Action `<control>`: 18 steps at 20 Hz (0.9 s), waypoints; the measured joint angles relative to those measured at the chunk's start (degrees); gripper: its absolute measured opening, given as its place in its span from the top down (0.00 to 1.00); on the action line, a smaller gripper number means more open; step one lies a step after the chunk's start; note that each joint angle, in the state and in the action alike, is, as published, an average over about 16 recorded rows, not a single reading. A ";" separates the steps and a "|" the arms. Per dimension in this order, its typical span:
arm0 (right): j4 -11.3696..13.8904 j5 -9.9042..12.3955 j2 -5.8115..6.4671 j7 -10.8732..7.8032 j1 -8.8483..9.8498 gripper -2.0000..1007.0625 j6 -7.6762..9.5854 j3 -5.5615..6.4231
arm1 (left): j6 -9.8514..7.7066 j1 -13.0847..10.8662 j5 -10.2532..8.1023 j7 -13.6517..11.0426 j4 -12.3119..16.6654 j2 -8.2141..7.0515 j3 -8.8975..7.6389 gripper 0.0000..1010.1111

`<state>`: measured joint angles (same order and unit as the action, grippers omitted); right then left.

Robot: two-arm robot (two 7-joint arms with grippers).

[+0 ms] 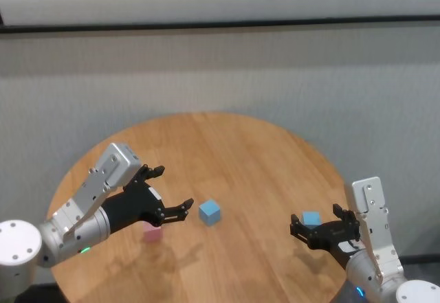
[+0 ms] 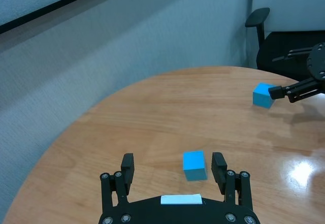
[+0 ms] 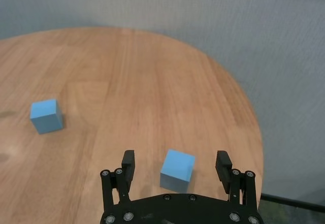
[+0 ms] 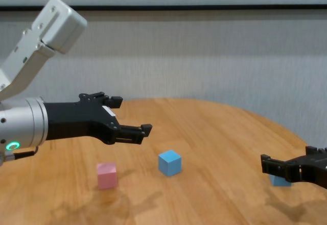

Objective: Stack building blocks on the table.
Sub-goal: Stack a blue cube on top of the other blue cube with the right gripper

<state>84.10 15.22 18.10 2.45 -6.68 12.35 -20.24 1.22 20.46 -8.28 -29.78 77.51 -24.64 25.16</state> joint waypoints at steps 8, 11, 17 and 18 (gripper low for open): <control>-0.73 -2.53 -0.20 -0.77 -0.35 0.00 -0.77 -0.10 | 0.00 0.00 0.00 0.00 0.00 0.00 0.00 0.01; -0.92 -3.50 -0.19 -1.10 -0.45 0.00 -1.19 -0.23 | 0.00 0.00 0.00 0.00 0.00 0.00 0.00 0.01; -1.40 -5.02 -0.27 -1.69 -0.53 0.00 -1.96 -0.22 | 0.00 0.00 0.00 0.00 0.00 0.00 0.00 0.01; -1.54 -5.18 -0.34 -1.78 -0.55 0.00 -2.09 -0.14 | 0.00 0.00 0.00 0.00 0.00 0.00 0.00 0.01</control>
<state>82.56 10.03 17.77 0.67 -7.23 10.26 -20.38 1.22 20.47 -8.28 -29.78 77.51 -24.64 25.16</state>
